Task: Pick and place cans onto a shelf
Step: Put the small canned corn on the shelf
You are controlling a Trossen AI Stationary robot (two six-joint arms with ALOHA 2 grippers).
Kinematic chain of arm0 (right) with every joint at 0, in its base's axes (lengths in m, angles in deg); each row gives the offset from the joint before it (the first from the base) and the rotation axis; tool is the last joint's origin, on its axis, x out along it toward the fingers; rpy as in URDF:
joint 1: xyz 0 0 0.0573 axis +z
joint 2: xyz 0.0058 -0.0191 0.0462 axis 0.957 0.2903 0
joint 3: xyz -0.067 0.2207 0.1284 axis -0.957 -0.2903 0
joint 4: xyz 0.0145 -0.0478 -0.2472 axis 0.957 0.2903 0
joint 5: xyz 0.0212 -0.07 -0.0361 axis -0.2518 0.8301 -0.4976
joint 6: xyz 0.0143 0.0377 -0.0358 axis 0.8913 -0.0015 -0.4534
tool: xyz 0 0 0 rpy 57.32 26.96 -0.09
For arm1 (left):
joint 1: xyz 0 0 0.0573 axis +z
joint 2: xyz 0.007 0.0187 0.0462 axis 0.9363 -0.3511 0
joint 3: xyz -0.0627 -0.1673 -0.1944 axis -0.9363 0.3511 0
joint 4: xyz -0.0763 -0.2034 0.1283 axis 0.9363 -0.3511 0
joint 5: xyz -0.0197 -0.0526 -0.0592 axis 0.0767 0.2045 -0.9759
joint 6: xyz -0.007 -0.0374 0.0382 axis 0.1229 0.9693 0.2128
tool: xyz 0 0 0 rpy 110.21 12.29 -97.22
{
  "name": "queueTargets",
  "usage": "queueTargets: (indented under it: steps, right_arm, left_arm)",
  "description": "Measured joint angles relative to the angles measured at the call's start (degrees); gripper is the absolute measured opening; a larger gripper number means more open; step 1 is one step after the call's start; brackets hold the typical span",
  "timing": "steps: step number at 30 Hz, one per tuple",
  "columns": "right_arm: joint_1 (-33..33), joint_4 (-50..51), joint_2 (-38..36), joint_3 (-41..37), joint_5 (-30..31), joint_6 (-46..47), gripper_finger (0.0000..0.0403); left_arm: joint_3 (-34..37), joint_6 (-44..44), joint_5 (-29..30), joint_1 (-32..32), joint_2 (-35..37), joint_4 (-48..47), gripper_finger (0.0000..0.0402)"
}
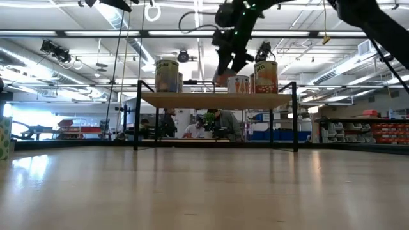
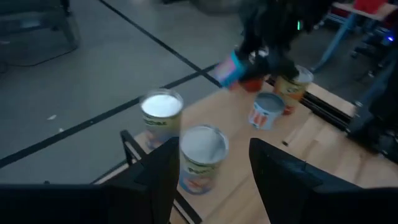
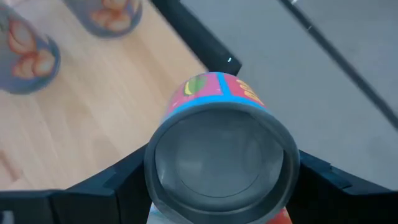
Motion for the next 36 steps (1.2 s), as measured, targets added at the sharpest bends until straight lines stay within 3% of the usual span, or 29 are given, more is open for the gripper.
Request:
queueTargets:
  steps: [10, 22, 29, 36]
  right_arm:
    - [1.33, 2.19, 2.30, -0.04, 6.34, 2.01, 0.0288]
    - [1.61, 2.42, 2.19, -0.04, 6.95, -2.02, 0.0315]
    - [0.40, 2.34, 2.19, -0.04, 5.64, -9.82, 0.0317]
    - [-1.08, 2.52, 2.18, -0.17, -0.69, -17.29, 0.0318]
  left_arm:
    - [0.00, -0.23, -0.02, 3.51, 0.00, 0.60, 0.0199]
    - [0.00, -0.72, -0.04, 3.50, 0.00, 6.22, 0.0199]
    - [0.00, -0.39, -0.04, 3.50, 0.00, 6.27, 0.0199]
    - [0.00, -0.29, -0.04, 3.48, 0.00, 7.29, 0.0199]
